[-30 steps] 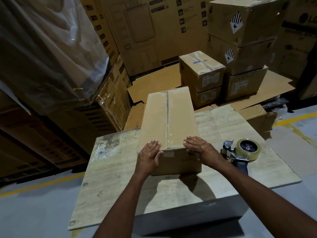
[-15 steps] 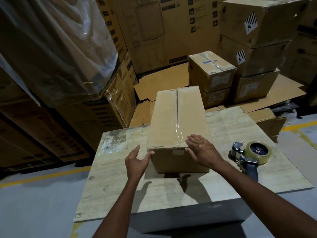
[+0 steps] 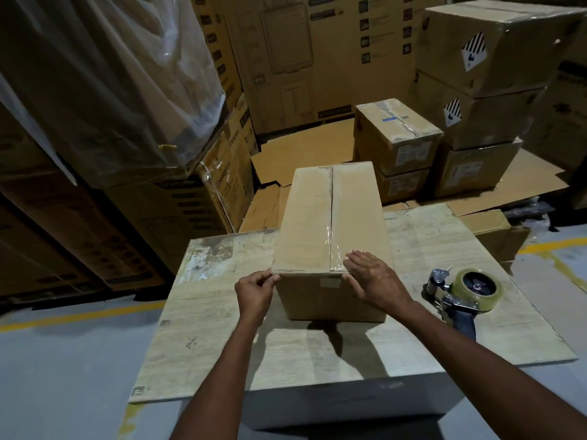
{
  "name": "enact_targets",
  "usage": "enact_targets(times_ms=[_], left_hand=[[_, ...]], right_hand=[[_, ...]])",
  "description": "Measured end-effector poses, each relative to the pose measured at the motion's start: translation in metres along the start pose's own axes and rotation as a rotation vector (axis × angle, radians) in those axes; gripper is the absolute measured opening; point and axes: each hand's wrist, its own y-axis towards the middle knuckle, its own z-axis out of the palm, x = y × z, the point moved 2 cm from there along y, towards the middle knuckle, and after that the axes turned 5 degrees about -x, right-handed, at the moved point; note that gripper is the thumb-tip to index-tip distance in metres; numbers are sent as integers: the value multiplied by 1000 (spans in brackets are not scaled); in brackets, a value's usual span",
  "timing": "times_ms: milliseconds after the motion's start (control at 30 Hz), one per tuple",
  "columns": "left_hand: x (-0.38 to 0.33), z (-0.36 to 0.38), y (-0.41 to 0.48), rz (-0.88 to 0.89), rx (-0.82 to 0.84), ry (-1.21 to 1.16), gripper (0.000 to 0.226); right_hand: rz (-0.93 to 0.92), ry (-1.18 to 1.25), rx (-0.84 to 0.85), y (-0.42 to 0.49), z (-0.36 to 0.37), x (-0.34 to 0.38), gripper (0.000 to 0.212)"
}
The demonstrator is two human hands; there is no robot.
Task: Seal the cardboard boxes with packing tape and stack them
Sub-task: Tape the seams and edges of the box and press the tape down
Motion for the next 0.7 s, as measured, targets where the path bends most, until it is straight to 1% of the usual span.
enact_targets(times_ms=[67, 233, 300, 367, 433, 500, 633, 700], left_hand=[[0, 5, -5, -24, -57, -20, 15], [-12, 21, -27, -161, -274, -113, 23], [-18, 30, -35, -213, -334, -149, 24], [-25, 38, -45, -237, -372, -146, 27], [-31, 49, -53, -251, -359, -101, 35], [-38, 60, -61, -259, -305, -25, 42], [-46, 67, -64, -264, -263, 42, 53], [-45, 62, -65, -239, -233, 95, 53]], right_hand=[[10, 0, 2, 0, 1, -1, 41], [15, -1, -3, -1, 0, 0, 42], [17, -2, 7, -1, 0, 0, 46], [20, -5, 20, -1, 1, 1, 45], [26, -1, 25, -1, 2, 1, 42], [30, 5, 14, -1, 0, 1, 42], [8, 16, -7, -1, -3, 2, 55], [-8, 14, -6, -2, -2, 1, 54]])
